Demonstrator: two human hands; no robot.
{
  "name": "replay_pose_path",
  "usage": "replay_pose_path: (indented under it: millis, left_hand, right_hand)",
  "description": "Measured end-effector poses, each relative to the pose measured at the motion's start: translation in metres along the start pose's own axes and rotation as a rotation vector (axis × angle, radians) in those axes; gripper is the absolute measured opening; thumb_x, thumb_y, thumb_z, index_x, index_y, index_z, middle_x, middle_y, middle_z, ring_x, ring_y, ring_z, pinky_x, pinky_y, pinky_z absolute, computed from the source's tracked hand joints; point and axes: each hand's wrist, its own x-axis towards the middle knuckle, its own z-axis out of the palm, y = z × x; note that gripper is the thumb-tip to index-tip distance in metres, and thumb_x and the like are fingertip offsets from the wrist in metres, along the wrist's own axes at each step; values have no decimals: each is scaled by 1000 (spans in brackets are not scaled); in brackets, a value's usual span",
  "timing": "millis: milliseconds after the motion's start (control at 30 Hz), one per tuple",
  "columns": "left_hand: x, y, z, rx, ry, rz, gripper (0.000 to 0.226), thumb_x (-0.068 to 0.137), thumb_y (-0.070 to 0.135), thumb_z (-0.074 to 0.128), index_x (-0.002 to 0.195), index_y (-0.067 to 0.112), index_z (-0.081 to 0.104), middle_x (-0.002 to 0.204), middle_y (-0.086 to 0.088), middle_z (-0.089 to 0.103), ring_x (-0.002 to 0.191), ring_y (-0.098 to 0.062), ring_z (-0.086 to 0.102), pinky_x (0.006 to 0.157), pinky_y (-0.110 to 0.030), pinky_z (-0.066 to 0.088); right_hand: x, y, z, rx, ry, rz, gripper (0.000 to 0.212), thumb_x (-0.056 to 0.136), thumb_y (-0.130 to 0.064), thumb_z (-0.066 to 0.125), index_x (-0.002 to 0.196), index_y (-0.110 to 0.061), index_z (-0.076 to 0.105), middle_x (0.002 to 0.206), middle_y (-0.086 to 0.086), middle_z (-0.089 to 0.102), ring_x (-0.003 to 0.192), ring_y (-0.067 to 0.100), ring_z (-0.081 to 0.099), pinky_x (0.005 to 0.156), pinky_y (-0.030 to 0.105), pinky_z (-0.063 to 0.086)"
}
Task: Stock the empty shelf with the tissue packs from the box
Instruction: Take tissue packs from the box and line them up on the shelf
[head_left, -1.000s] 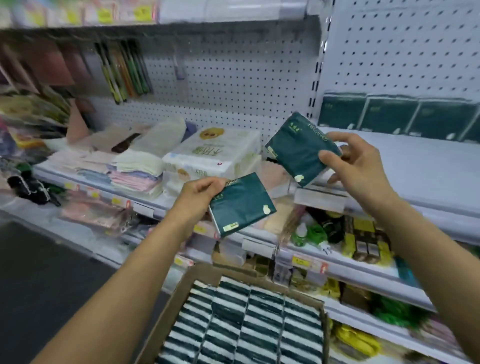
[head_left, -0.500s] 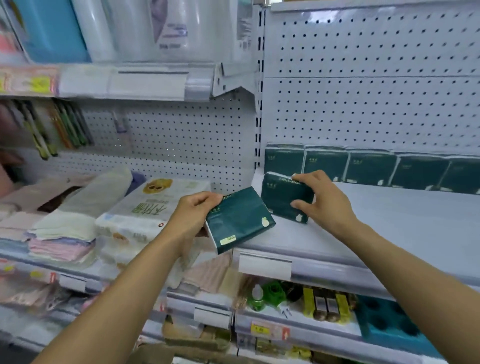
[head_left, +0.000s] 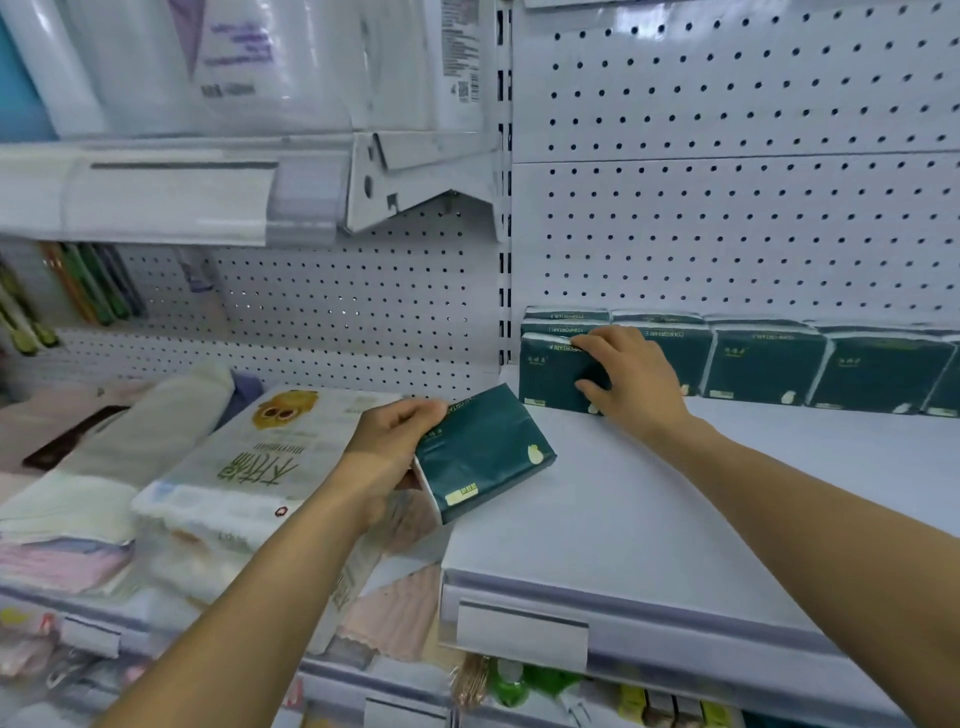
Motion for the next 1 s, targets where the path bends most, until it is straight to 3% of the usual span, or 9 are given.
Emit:
replay_pose_path:
  millis: [167,400,500,567,633,767,833,933,1000]
  left_hand:
    - [9,1,4,4,-16,8,14,96,29,61,98,22,73,83,3,71,66,-9,64,55,-23,54]
    - [13,9,11,36,-31,55,14,94,31,63,95,22,74,82,4,72,63,-5,65,55,-24,53]
    - [15,9,15,103,-54,129,22,95,36,60,94,20,75,86,-3,73,67,-7,65,58,-25,52]
    - [16,11,23,165,-74,213,29,96,38,58,93,16,76,89,-8,74,72,-10,64,62,-27,51]
    - [15,13,36,163,-89,308,28,97,32,58,90,12,76,86,-8,74,72,-10,65,64,-25,51]
    - [10,11,65,157,-152,487,24,95,23,61,81,7,72,78,-12,68,67,-18,60,64,-31,50]
    - [13,5,78,210,-213,528,21,97,26,58,85,18,74,84,0,71,75,-17,65,66,-34,52]
    - [27,-1,94,285,-140,588,11,96,31,59,102,30,68,102,18,64,93,-1,61,77,-29,53]
    - [44,-2,100,434,-13,640,32,92,32,65,124,30,59,121,16,53,113,-2,52,90,-26,45]
  right_hand:
    - [5,6,11,-111,110,-44,51,80,-26,73,128,-19,58,129,1,56,121,25,50,100,42,35]
    - [12,5,7,-140,96,-4,51,83,-33,71,131,-21,57,140,4,48,132,26,40,106,45,30]
    - [5,-17,-15,166,115,20,47,90,-44,62,133,-27,54,140,-3,49,130,16,41,104,36,33]
    - [-7,-40,-36,576,-63,64,46,87,-53,62,129,-36,56,133,-15,51,124,2,44,101,25,36]
    - [-21,-55,-50,741,-218,31,53,77,-58,69,126,-43,56,130,-24,48,125,-4,41,102,22,36]
    - [-48,-43,-58,669,-228,-40,56,69,-44,82,121,-41,60,114,-17,56,111,5,53,95,32,46]
    - [-59,-25,-61,629,-192,-4,51,71,-38,84,118,-38,64,107,-13,59,106,8,53,92,36,48]
    - [-71,7,-67,508,-116,67,48,74,-36,82,118,-35,65,108,-12,57,106,9,50,91,35,47]
    - [-74,31,-71,421,-67,115,46,76,-34,81,119,-33,65,110,-11,56,106,7,48,92,33,46]
